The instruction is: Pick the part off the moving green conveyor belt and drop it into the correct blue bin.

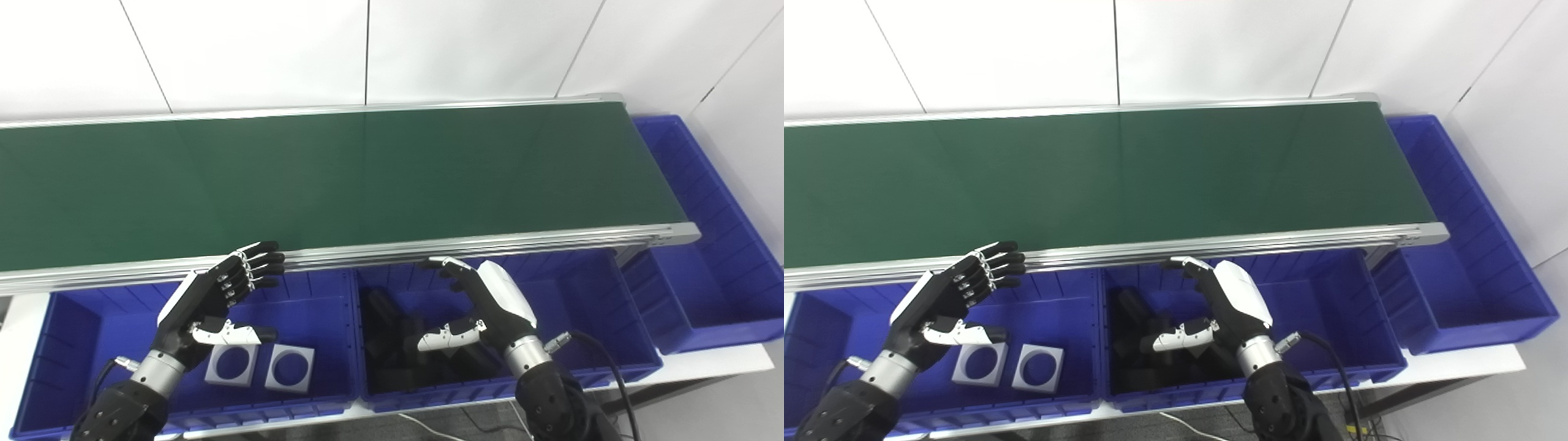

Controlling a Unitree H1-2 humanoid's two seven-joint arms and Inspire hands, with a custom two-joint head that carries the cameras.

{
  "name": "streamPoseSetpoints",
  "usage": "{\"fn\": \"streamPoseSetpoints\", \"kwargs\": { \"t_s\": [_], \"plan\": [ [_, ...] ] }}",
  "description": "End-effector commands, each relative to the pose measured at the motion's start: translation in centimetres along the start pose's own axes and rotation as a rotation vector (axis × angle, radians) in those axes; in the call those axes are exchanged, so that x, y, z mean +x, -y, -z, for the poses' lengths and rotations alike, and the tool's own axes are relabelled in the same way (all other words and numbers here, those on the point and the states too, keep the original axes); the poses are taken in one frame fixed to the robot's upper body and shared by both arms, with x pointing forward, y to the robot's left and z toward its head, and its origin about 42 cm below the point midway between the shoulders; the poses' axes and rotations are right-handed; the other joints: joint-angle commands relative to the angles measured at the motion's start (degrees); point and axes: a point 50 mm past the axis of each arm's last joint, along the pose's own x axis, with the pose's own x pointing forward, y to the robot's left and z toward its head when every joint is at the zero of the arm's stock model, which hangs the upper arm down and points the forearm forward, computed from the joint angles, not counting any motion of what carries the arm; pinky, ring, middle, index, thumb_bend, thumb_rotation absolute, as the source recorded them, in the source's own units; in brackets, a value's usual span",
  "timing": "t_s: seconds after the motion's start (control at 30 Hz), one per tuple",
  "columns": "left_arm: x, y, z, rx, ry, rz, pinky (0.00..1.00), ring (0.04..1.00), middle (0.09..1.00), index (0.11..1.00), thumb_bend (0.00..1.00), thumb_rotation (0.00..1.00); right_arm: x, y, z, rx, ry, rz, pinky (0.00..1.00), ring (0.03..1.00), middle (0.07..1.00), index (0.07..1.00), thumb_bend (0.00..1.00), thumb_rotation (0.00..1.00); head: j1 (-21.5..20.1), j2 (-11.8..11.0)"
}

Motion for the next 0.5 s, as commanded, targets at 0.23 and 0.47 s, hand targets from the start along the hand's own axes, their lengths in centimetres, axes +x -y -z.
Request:
{"fn": "streamPoseSetpoints", "kwargs": {
  "t_s": [0.23, 0.47],
  "plan": [
    [0.2, -0.3, -1.0, 0.013, 0.049, 0.005, 0.77, 0.786, 0.805, 0.822, 1.0, 0.14, 0.2, 0.9, -0.8, -0.013, 0.047, -0.019, 0.73, 0.837, 0.867, 0.86, 0.99, 0.28, 0.77, -0.78],
    [0.2, 0.4, -0.7, 0.018, 0.061, 0.013, 0.78, 0.793, 0.808, 0.821, 1.0, 0.13, 0.4, 0.5, -2.0, 0.029, 0.086, -0.083, 0.75, 0.862, 0.886, 0.897, 1.0, 0.43, 4.22, -3.04]
  ]
}}
